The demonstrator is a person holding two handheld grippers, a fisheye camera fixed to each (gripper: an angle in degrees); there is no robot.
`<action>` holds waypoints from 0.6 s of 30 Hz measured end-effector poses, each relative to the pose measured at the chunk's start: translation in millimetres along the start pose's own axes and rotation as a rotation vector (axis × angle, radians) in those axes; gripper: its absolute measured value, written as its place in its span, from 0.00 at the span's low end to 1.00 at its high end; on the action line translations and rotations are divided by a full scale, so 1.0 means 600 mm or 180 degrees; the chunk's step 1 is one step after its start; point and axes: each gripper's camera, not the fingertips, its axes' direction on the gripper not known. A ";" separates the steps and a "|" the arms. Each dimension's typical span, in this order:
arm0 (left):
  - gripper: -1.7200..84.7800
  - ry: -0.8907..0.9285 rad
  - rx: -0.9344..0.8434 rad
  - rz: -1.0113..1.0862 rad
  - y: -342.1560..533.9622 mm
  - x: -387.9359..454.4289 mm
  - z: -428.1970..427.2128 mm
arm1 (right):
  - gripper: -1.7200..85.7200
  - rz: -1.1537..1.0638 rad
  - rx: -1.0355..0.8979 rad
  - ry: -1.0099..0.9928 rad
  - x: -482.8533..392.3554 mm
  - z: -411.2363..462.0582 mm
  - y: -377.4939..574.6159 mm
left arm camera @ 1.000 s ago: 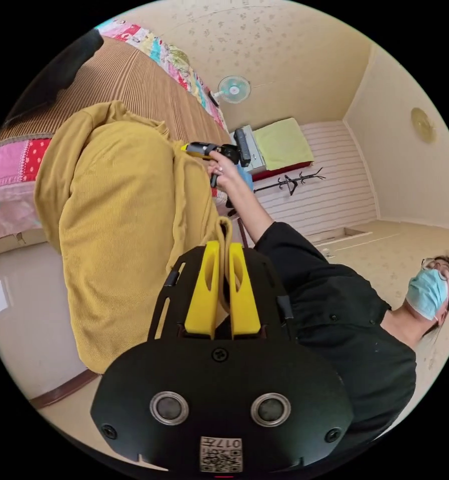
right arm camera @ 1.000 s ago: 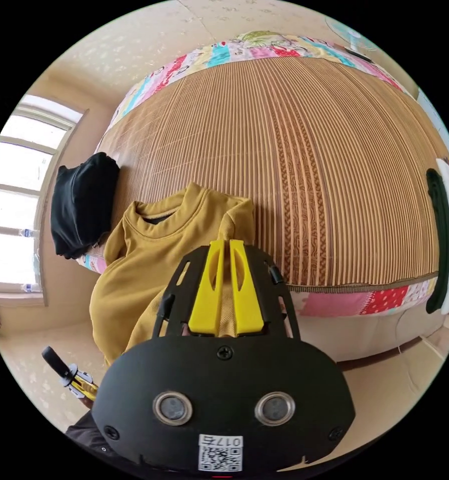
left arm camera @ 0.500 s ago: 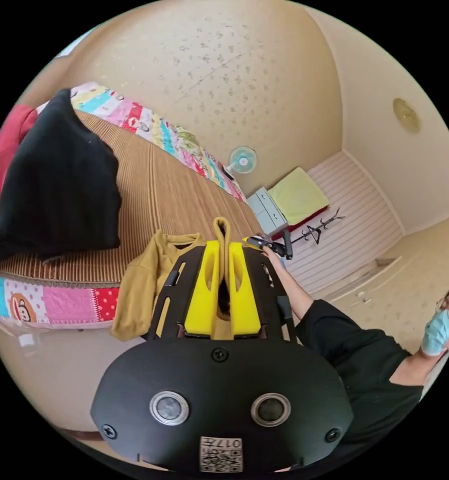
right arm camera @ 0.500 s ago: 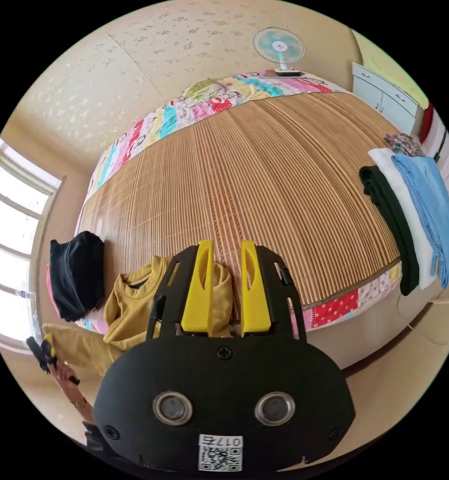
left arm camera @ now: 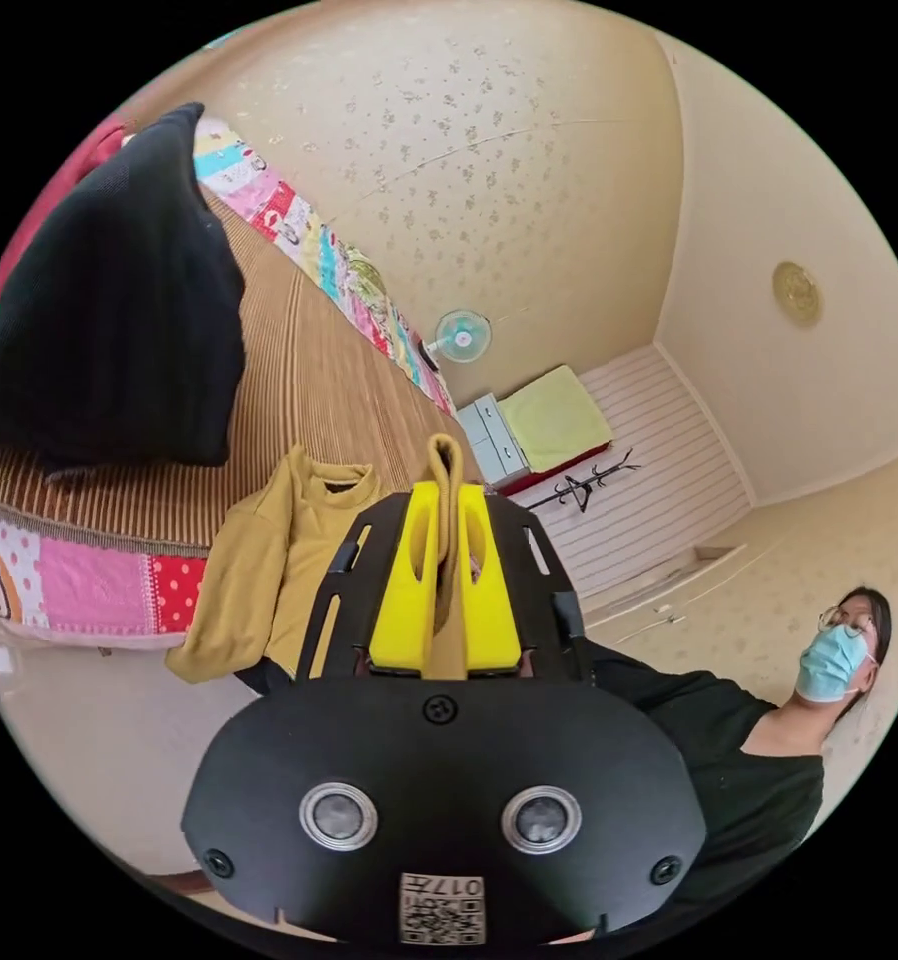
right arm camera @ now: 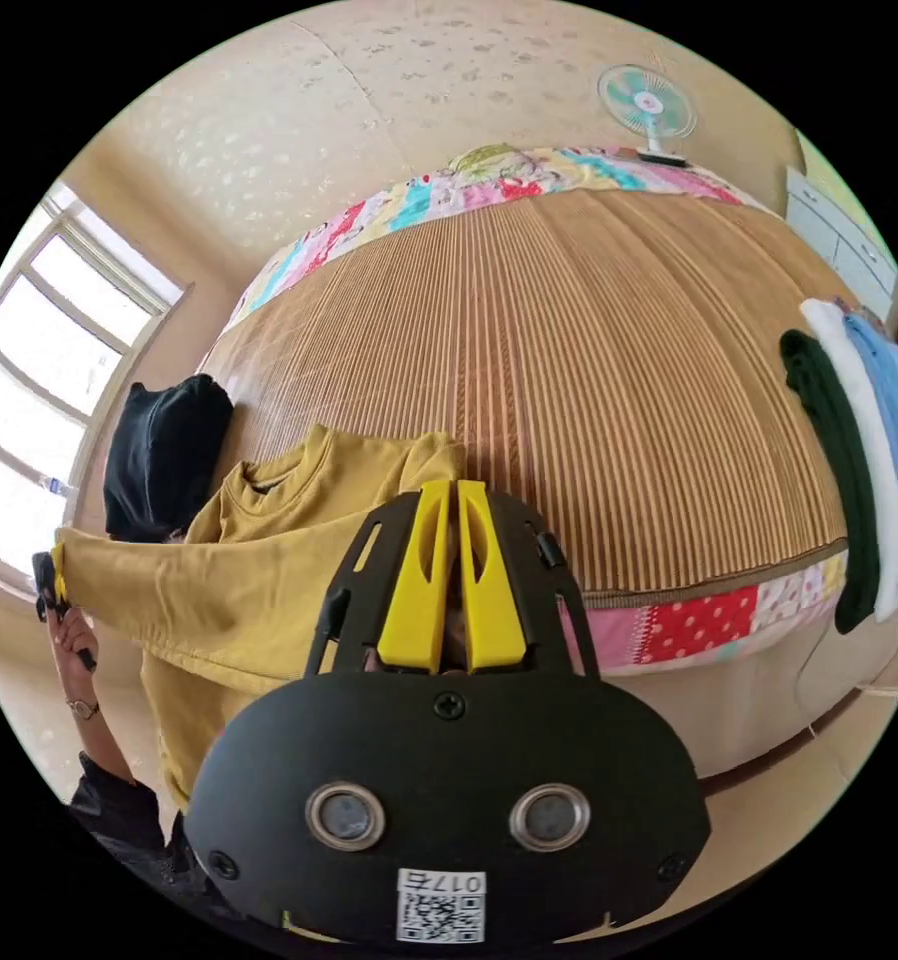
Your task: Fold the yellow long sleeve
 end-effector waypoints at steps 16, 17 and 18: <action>0.18 -0.0722 0.0269 -0.1291 0.094 -0.263 -0.012 | 0.13 0.0114 -0.0012 -0.0217 0.003 -0.032 0.046; 0.18 -0.0751 0.0289 -0.1306 0.108 -0.267 -0.017 | 0.14 0.0099 -0.0134 -0.0329 0.000 -0.026 0.064; 0.18 -0.0823 0.0312 -0.1330 0.135 -0.275 -0.025 | 0.15 0.0093 -0.0191 -0.0357 -0.002 -0.021 0.073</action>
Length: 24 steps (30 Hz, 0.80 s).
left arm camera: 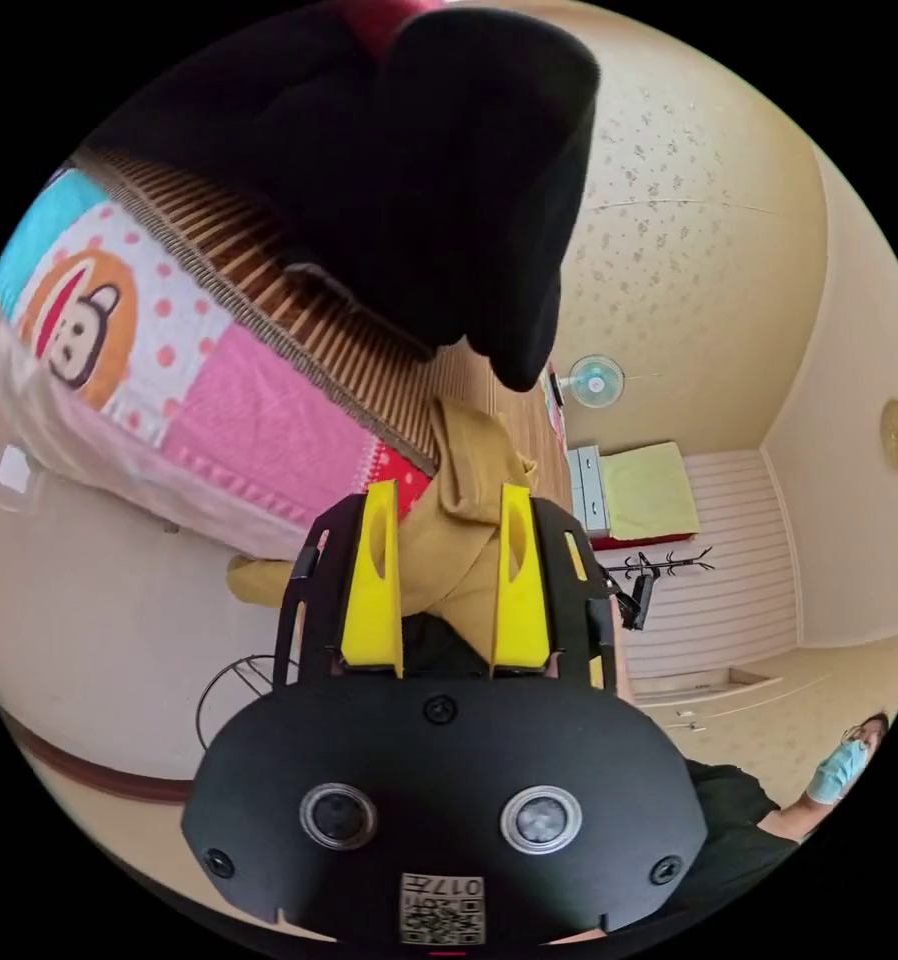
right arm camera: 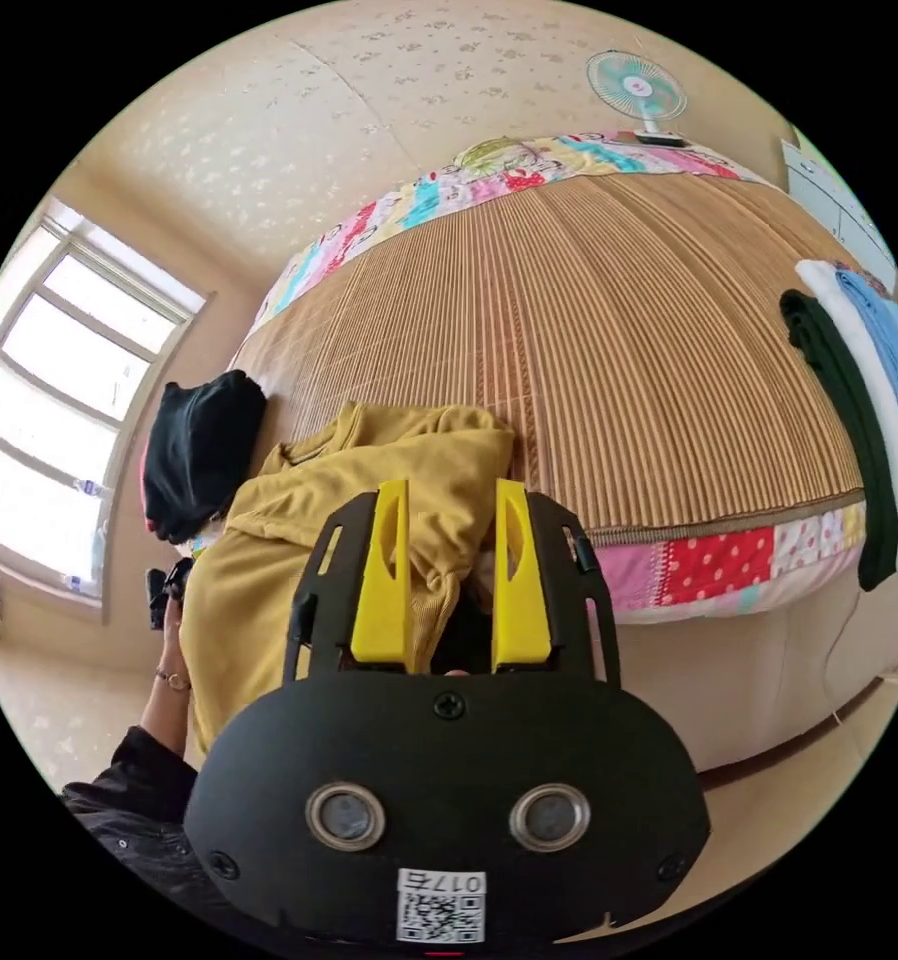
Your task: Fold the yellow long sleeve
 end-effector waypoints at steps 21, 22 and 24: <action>0.06 -0.0265 -0.0665 0.0327 0.067 -0.021 0.116 | 0.03 0.0018 0.0195 0.0214 -0.033 -0.008 0.066; 0.05 -0.0285 -0.0549 0.0347 0.073 -0.011 0.090 | 0.03 -0.0013 0.0172 0.0157 -0.037 -0.012 0.071; 0.05 -0.0247 -0.0350 0.0364 0.079 0.008 0.046 | 0.03 -0.0127 0.0200 0.0114 -0.047 -0.017 0.082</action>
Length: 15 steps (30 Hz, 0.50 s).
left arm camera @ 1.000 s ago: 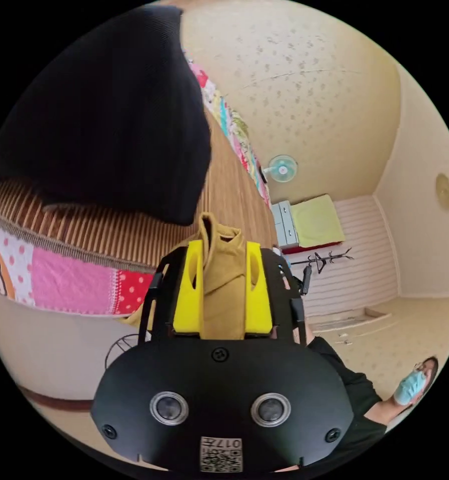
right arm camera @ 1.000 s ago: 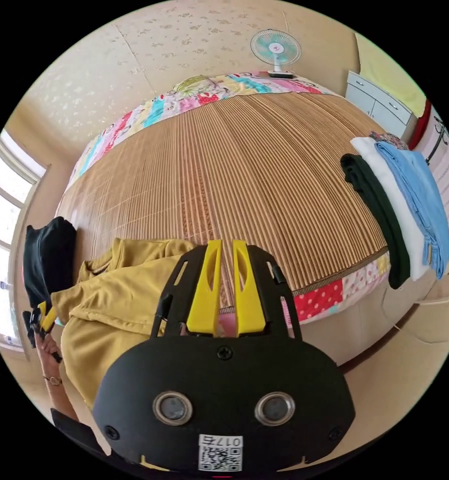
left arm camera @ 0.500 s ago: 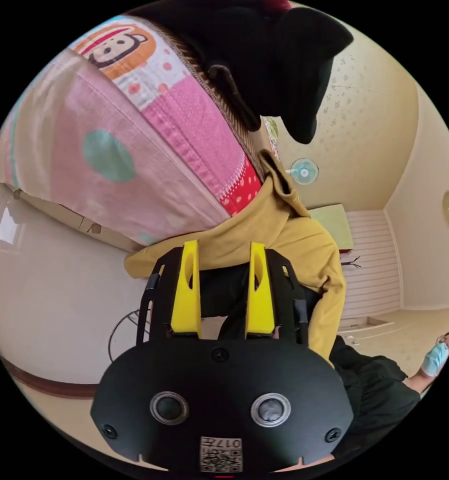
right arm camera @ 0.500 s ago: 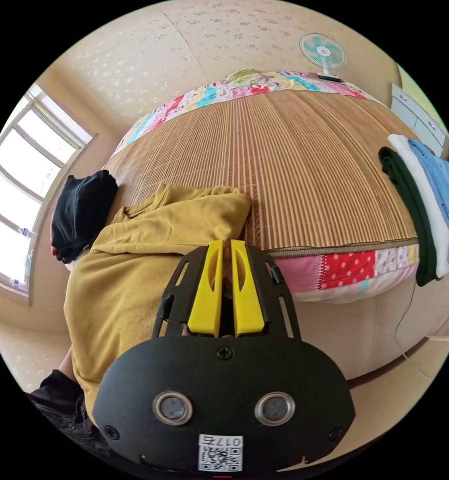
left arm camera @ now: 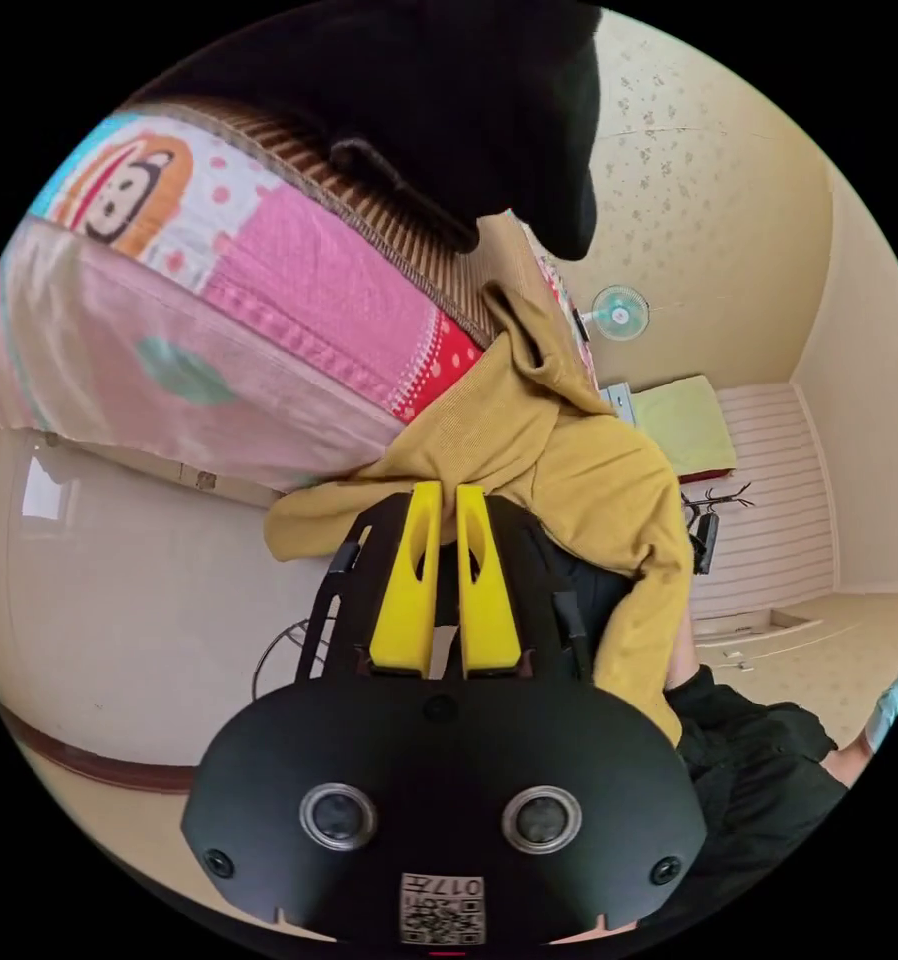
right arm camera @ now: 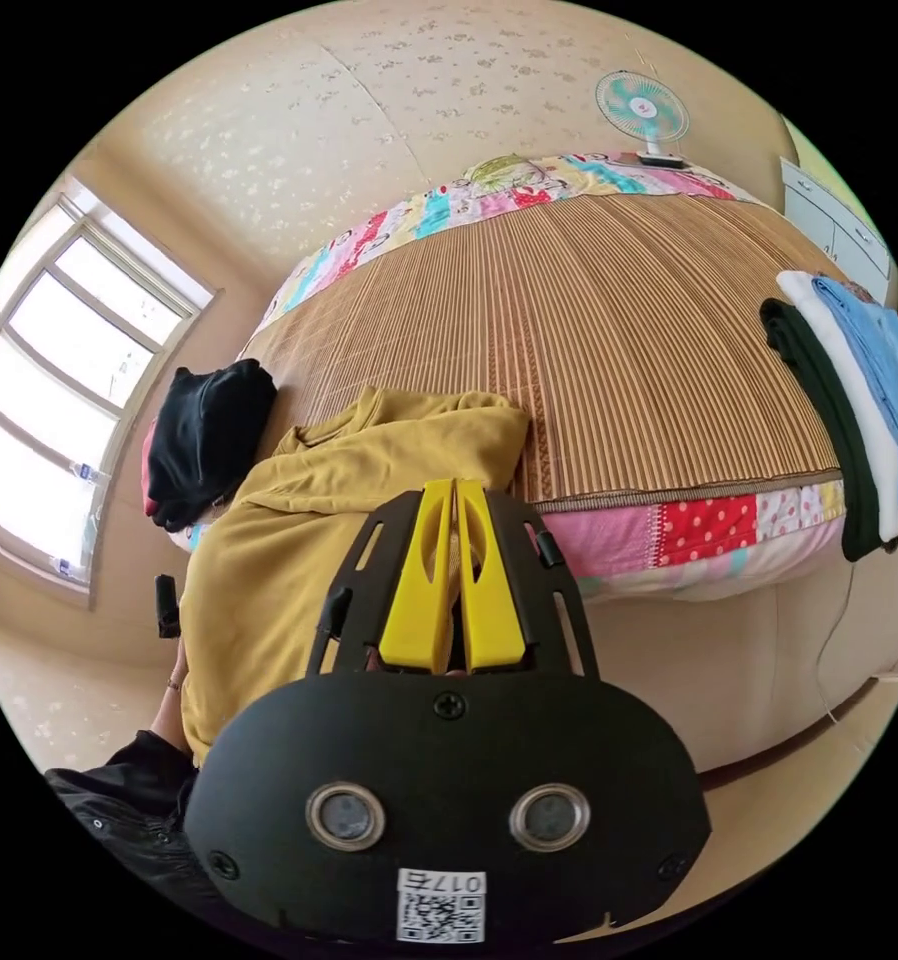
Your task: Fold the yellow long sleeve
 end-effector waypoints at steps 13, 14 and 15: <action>0.01 -0.0544 0.0211 0.0617 -0.081 0.172 -0.141 | 0.04 -0.0869 0.0115 0.0095 -0.135 0.004 0.021; 0.01 -0.0569 0.0208 0.0624 -0.078 0.174 -0.139 | 0.05 -0.1026 0.0117 0.0120 -0.158 0.006 0.026; 0.01 -0.0542 0.0189 0.0596 -0.070 0.173 -0.134 | 0.05 -0.1117 0.0121 0.0104 -0.170 0.007 0.029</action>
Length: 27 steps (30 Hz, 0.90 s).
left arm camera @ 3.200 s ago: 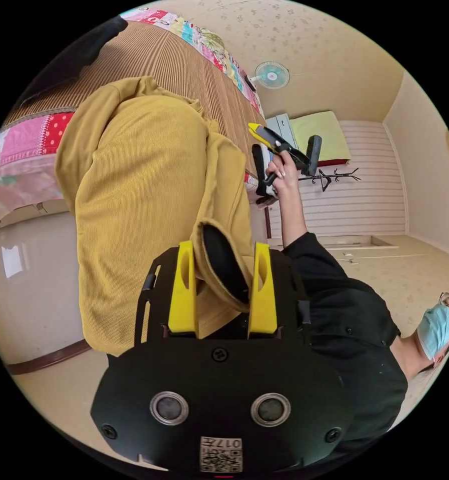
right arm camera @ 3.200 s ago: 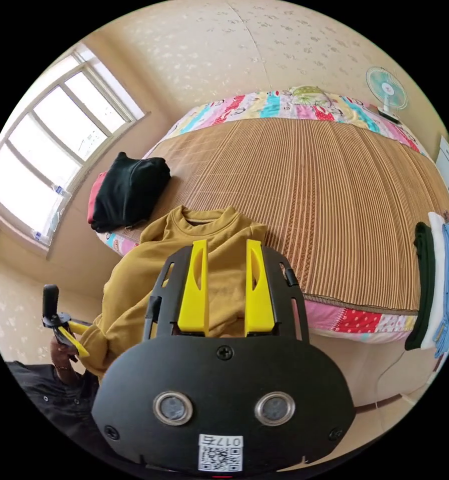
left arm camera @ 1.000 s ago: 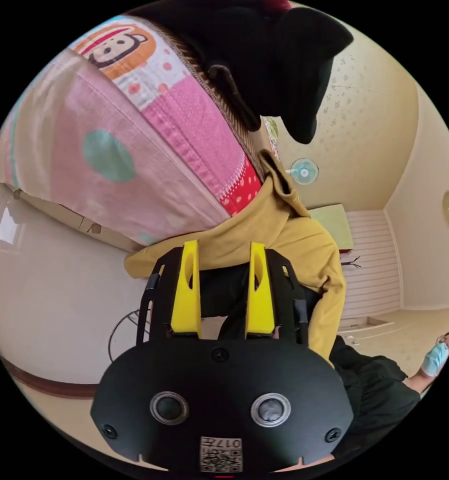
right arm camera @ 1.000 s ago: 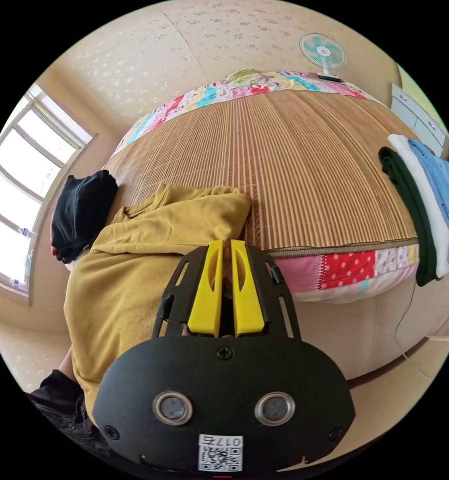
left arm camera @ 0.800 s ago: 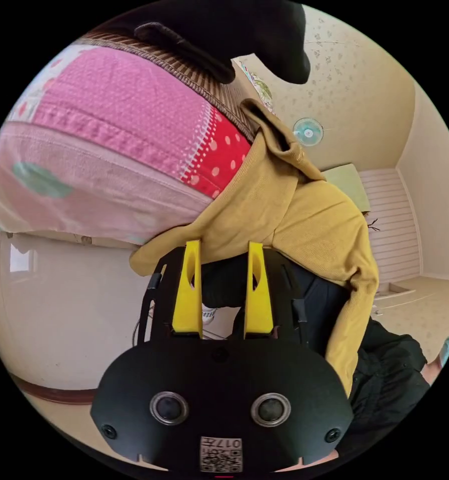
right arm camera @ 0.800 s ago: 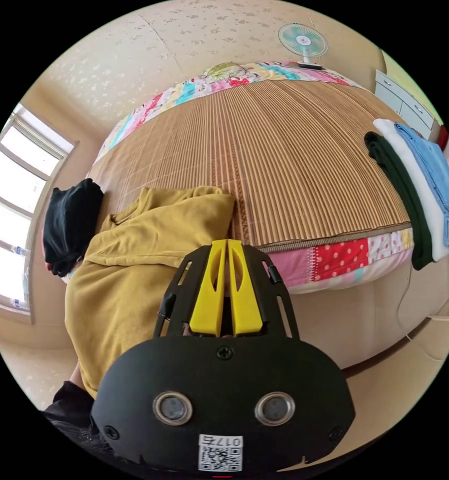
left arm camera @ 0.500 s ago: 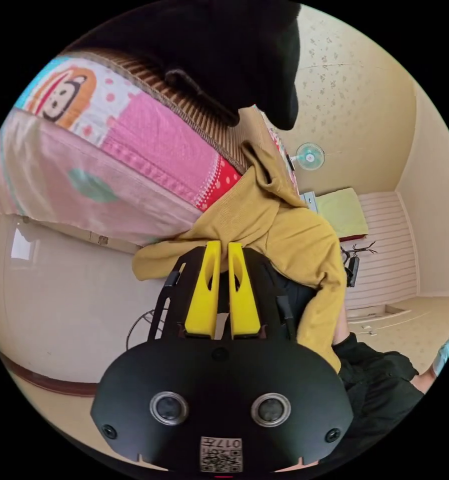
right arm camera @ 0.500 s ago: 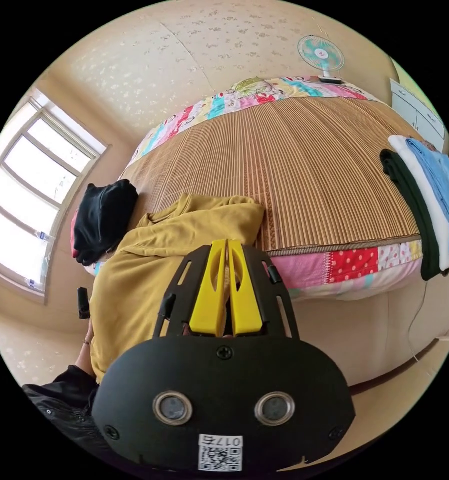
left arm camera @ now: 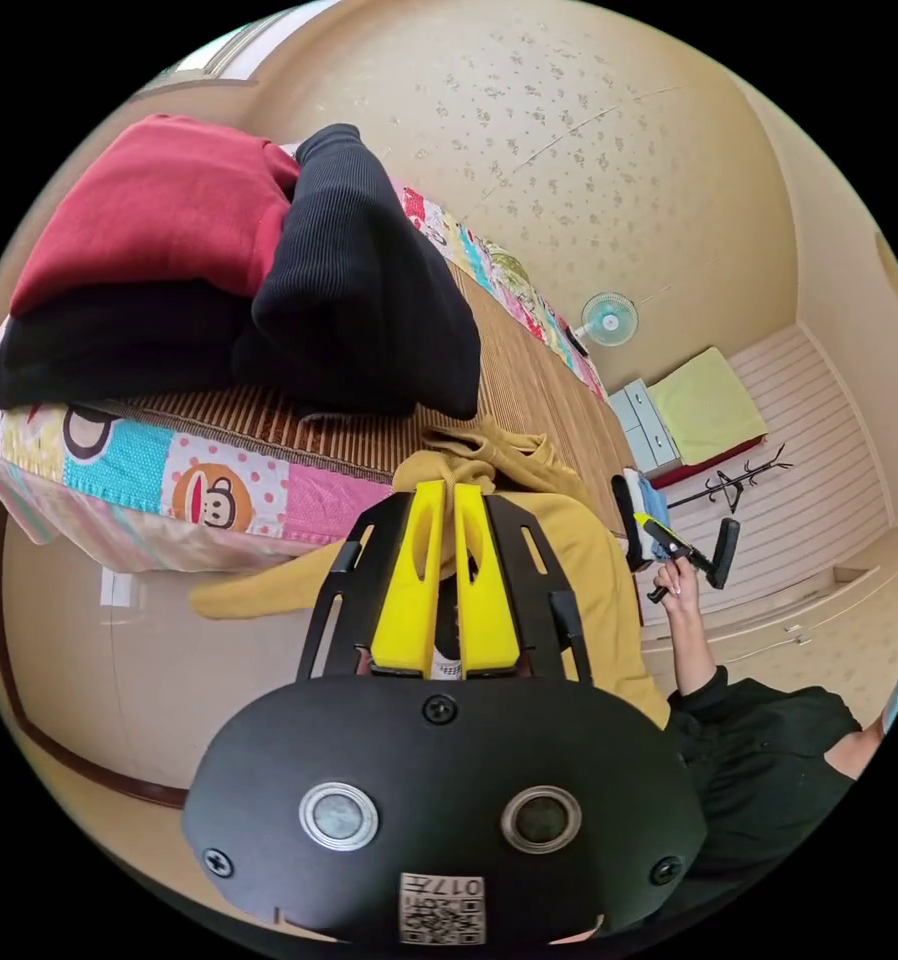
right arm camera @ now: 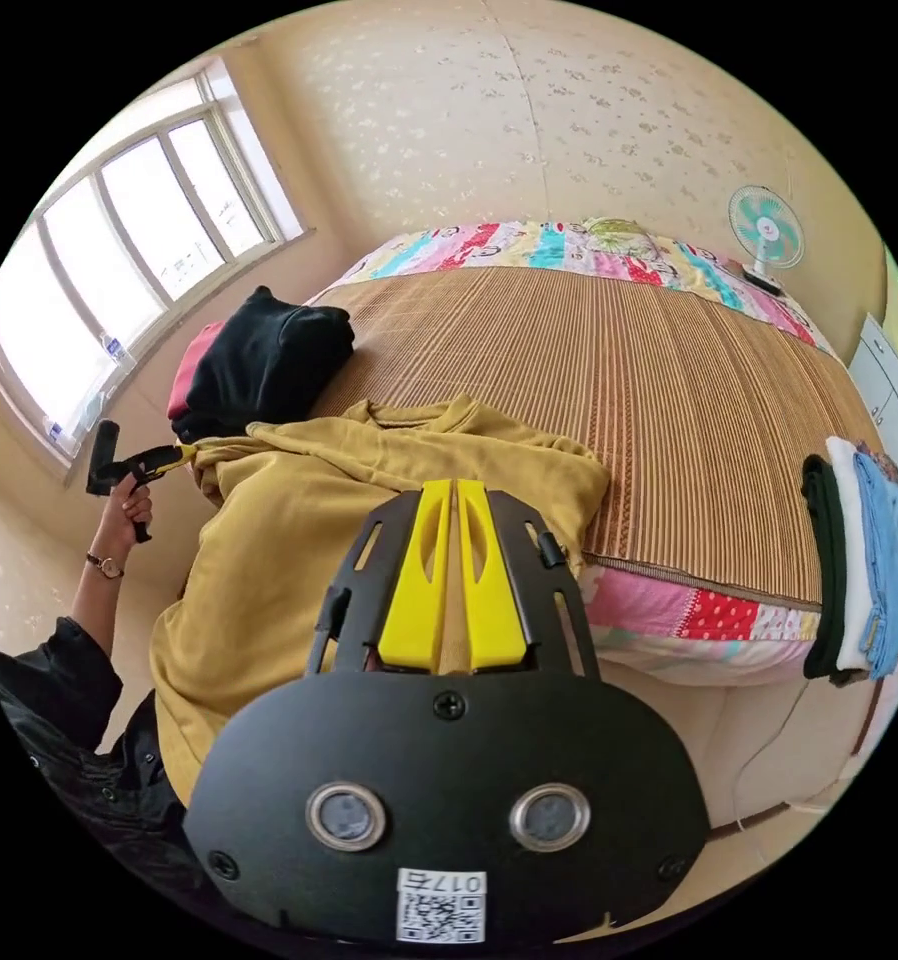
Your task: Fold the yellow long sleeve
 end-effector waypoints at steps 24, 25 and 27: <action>0.11 0.0232 -0.0210 0.0575 0.054 0.160 0.019 | 0.05 -0.0468 -0.0996 -0.1617 -0.339 0.238 -0.126; 0.14 0.0303 -0.0016 0.0475 0.080 0.146 0.005 | 0.05 -0.0359 -0.0972 -0.1752 -0.316 0.235 -0.133; 0.16 0.0214 0.0293 0.0263 0.134 0.126 -0.017 | 0.04 -0.0226 -0.0933 -0.1861 -0.286 0.231 -0.144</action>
